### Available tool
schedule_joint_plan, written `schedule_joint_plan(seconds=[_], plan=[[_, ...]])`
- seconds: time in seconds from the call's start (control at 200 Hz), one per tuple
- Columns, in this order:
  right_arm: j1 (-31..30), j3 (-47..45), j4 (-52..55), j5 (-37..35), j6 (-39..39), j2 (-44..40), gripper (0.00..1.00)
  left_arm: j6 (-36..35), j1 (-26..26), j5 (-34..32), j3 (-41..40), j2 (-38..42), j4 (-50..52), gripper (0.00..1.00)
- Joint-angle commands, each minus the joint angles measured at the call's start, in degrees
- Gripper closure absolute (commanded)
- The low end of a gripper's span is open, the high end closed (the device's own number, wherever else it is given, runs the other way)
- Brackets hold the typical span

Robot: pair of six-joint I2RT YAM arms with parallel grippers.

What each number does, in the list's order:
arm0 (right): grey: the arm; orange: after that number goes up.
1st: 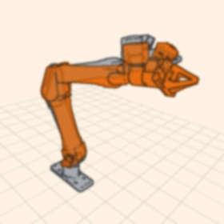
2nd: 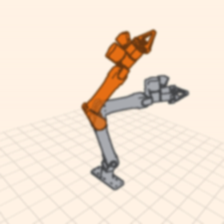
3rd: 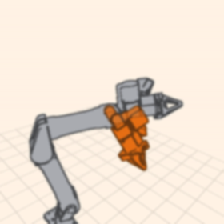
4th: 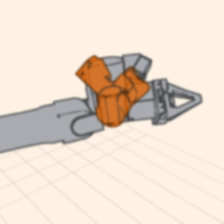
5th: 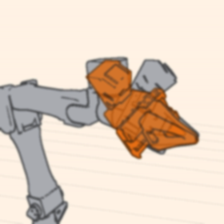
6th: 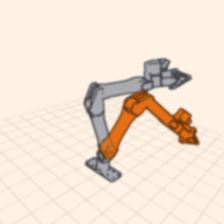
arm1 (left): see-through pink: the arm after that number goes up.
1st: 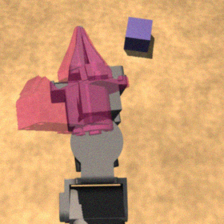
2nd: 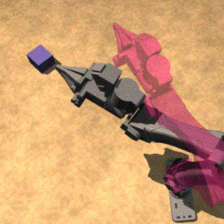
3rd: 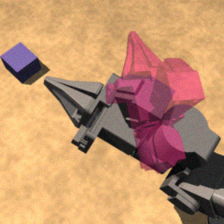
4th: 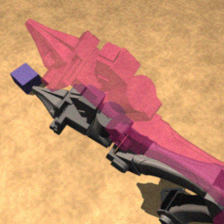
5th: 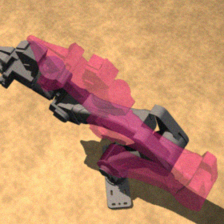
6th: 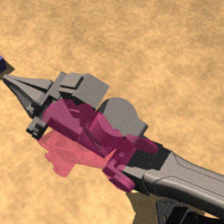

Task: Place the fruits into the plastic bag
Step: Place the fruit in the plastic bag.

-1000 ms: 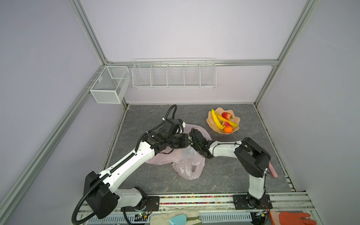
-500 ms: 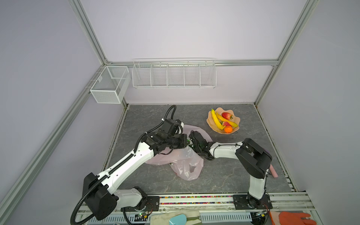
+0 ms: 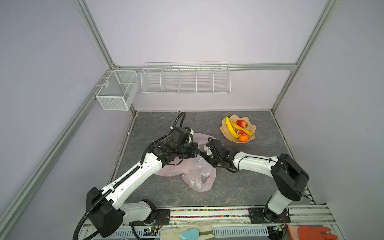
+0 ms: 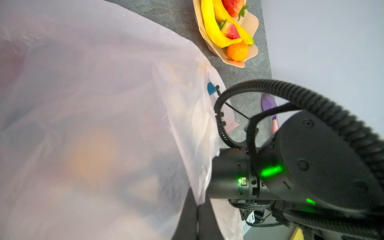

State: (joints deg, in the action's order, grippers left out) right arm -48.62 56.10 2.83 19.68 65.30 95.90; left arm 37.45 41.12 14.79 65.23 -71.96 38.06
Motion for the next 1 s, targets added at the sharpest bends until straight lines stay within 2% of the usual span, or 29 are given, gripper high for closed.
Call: schedule_joint_plan(seconds=[0.0, 0.34, 0.575, 1.0], plan=[[0.0, -1.9, 5.4, -2.0, -3.2, -4.0, 0.07, -0.1, -0.5, -0.8, -0.5, 0.1, 0.4, 1.0], [0.0, -7.0, 18.3, -10.5, -8.9, -17.2, 0.11, -0.1, -0.5, 0.2, -0.5, -0.5, -0.6, 1.0], [0.0, -7.0, 27.9, -16.2, -12.7, -23.8, 0.11, -0.1, -0.5, 0.8, -0.5, -0.7, -1.1, 1.0], [1.2, -4.2, 34.4, -19.6, -15.7, -28.4, 0.11, -0.2, -0.5, 1.4, -0.5, -0.7, -1.1, 1.0]])
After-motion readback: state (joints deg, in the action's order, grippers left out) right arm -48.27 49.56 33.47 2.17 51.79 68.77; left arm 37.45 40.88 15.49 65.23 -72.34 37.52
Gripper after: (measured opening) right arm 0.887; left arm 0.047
